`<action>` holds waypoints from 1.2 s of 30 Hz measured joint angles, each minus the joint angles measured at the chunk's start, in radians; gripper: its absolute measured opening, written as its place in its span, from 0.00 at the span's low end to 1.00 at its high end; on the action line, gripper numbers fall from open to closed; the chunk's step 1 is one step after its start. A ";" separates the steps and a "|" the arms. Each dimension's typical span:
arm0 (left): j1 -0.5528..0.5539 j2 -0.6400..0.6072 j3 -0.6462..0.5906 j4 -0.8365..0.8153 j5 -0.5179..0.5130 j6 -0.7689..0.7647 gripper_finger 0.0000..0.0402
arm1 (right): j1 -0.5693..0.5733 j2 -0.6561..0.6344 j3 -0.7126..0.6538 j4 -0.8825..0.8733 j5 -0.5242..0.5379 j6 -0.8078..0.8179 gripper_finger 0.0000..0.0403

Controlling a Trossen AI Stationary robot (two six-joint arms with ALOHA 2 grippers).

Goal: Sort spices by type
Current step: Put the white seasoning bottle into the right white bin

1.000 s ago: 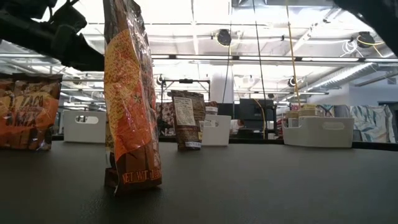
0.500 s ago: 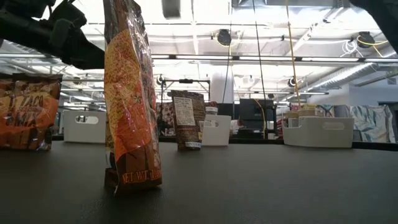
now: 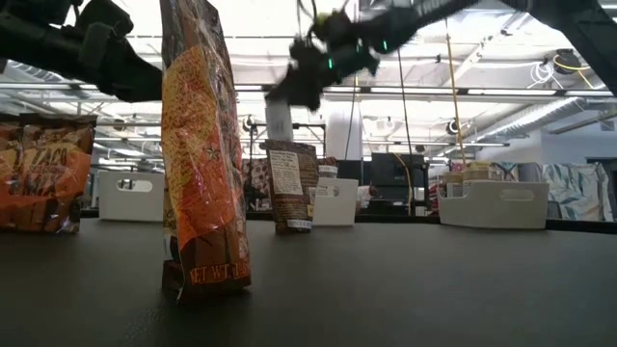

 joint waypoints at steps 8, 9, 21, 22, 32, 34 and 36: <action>0.003 0.021 0.000 0.086 0.000 0.036 0.84 | -0.045 0.000 -0.193 0.193 0.058 0.014 0.50; 0.004 0.026 0.000 0.103 0.000 0.047 0.84 | -0.050 0.000 -0.205 0.201 0.066 0.002 0.50; 0.005 0.099 0.000 0.204 0.008 0.093 0.84 | -0.072 -0.001 -0.283 0.245 0.138 -0.037 0.50; 0.005 0.105 0.000 0.212 0.008 0.097 0.84 | -0.071 -0.001 -0.287 0.243 0.138 -0.037 0.50; 0.005 0.138 0.000 0.224 0.009 0.103 0.84 | -0.068 0.001 -0.403 0.362 0.166 0.023 0.50; 0.005 0.138 0.000 0.227 0.009 0.102 0.84 | -0.067 0.001 -0.413 0.370 0.165 0.025 0.50; 0.005 0.138 0.000 0.229 0.010 0.102 0.84 | -0.066 0.001 -0.414 0.358 0.165 0.024 0.50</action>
